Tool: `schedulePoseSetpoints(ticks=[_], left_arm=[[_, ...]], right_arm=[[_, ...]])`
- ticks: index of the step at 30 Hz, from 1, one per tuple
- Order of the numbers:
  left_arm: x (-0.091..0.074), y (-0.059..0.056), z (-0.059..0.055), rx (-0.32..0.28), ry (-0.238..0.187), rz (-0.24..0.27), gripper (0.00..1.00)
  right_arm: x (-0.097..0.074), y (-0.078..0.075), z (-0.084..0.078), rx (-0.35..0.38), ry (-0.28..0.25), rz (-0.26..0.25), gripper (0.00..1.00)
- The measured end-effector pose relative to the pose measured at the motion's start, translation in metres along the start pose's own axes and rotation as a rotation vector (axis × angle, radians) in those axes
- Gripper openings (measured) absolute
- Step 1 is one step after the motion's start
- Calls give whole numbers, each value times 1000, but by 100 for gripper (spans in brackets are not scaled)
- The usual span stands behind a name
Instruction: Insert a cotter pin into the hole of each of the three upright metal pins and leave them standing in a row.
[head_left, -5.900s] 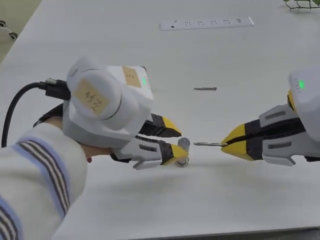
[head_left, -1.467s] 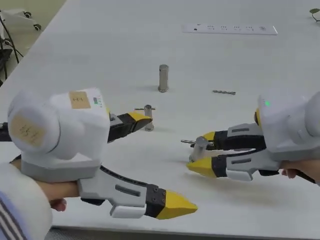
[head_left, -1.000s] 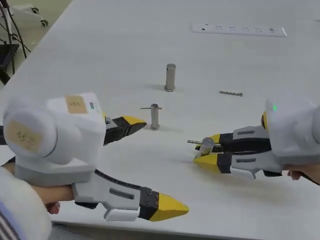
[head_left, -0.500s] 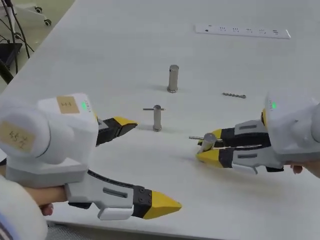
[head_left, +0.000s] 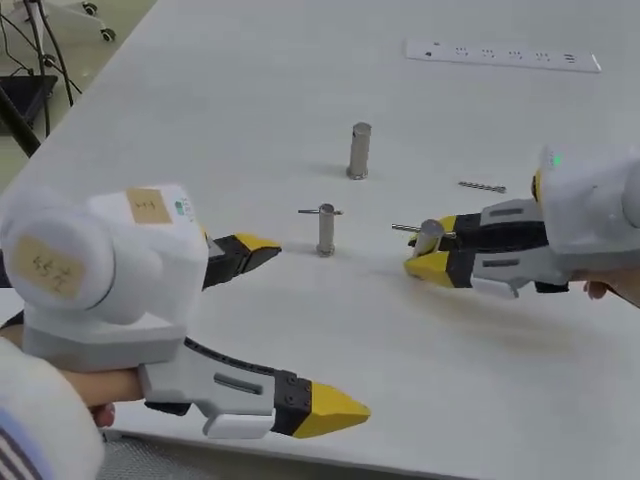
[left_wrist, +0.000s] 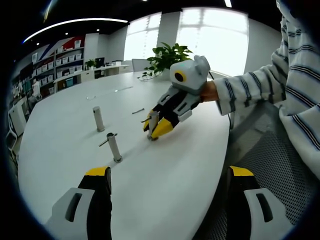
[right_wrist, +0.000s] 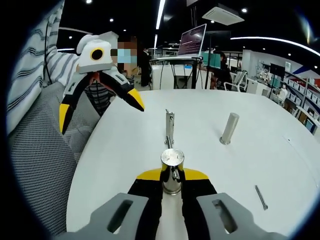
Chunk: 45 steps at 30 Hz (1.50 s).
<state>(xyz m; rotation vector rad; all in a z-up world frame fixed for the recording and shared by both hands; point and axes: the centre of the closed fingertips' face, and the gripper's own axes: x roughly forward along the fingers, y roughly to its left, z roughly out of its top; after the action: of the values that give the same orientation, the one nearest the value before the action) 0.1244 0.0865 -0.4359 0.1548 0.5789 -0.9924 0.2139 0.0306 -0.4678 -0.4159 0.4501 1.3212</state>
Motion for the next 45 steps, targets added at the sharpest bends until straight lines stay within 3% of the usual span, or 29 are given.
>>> schedulePoseSetpoints(ticks=[34, 36, 38, 42, 45], left_arm=[[0, 1, -4, -12, 31, 2, 93], [-1, 1, -4, -10, 30, 5, 93], [-1, 2, -3, -9, 28, 7, 93], [-3, 3, -1, -6, 28, 10, 93], [-5, 4, 0, -3, 27, 11, 93]], right_arm=[[0, -10, -6, 35, -28, 28, 10], [0, -11, -4, 41, -36, 19, 14], [-2, -12, -1, 47, -45, 7, 24], [-9, -11, 8, 50, -56, -7, 32], [-17, -9, 15, 88, -62, -27, 43]])
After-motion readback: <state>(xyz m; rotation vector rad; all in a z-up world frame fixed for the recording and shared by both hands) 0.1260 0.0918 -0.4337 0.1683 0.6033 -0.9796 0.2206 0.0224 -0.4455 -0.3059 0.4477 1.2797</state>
